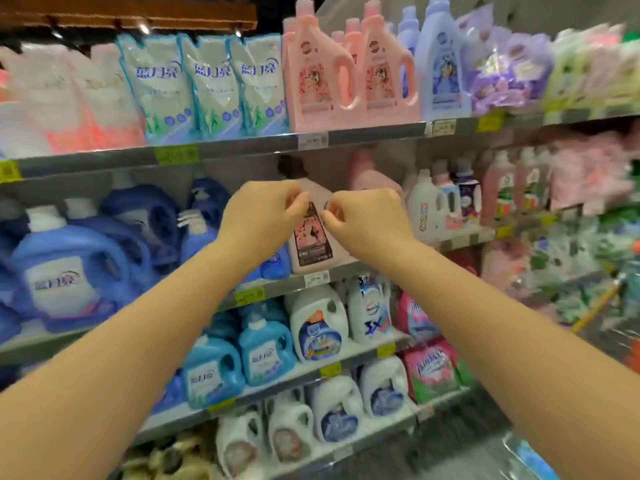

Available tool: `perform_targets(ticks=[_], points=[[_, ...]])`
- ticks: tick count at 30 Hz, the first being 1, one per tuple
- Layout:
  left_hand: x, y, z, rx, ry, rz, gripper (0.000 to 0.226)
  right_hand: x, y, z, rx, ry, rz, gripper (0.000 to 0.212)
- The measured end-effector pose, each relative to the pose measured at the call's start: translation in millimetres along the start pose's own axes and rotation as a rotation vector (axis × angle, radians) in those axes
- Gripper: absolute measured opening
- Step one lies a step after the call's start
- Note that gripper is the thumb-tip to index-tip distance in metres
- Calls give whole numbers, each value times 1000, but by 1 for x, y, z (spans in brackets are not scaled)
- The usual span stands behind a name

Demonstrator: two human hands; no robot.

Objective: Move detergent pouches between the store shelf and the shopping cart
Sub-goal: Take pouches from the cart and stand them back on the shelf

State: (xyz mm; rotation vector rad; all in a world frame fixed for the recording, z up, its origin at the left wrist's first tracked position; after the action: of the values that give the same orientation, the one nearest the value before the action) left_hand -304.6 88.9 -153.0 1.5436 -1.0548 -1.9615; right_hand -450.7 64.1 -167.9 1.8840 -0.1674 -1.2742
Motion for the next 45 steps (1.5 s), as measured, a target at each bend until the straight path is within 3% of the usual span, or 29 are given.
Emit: perform_targets(ticks=[5, 9, 13, 16, 23, 28, 34, 38, 43, 45], points=[[43, -55, 88, -29, -354, -52, 28, -26, -104, 48, 211, 258, -81, 21], [89, -96, 157, -144, -575, -123, 30, -39, -189, 99, 498, 381, 7, 18], [151, -128, 240, -232, -717, -290, 31, -40, -266, 158, 832, 433, 84, 18], [196, -141, 307, -246, -794, -425, 28, -59, -314, 212, 980, 408, 72, 19], [291, -149, 432, -308, -766, -582, 10, -90, -389, 346, 1239, 463, 110, 18], [363, -151, 453, -386, -721, -693, 3, -54, -421, 413, 1436, 591, 148, 6], [489, -153, 467, -381, -678, -982, 31, 25, -437, 498, 1682, 693, 134, 32], [589, -158, 483, -364, -637, -1184, 52, 75, -449, 562, 1879, 662, 132, 39], [692, -185, 480, -330, -437, -1473, 55, 155, -472, 621, 2048, 613, -94, 25], [719, -199, 477, -289, -358, -1536, 50, 189, -485, 635, 2118, 608, -217, 34]])
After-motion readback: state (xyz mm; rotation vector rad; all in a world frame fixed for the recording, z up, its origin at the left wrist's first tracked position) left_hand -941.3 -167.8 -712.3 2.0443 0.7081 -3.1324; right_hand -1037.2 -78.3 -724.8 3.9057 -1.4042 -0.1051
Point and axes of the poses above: each hand's wrist, its own y-axis towards the middle knuckle, its own x-axis out of the palm, z = x × y, the point moved 1 cm from there along y, towards the middle knuckle
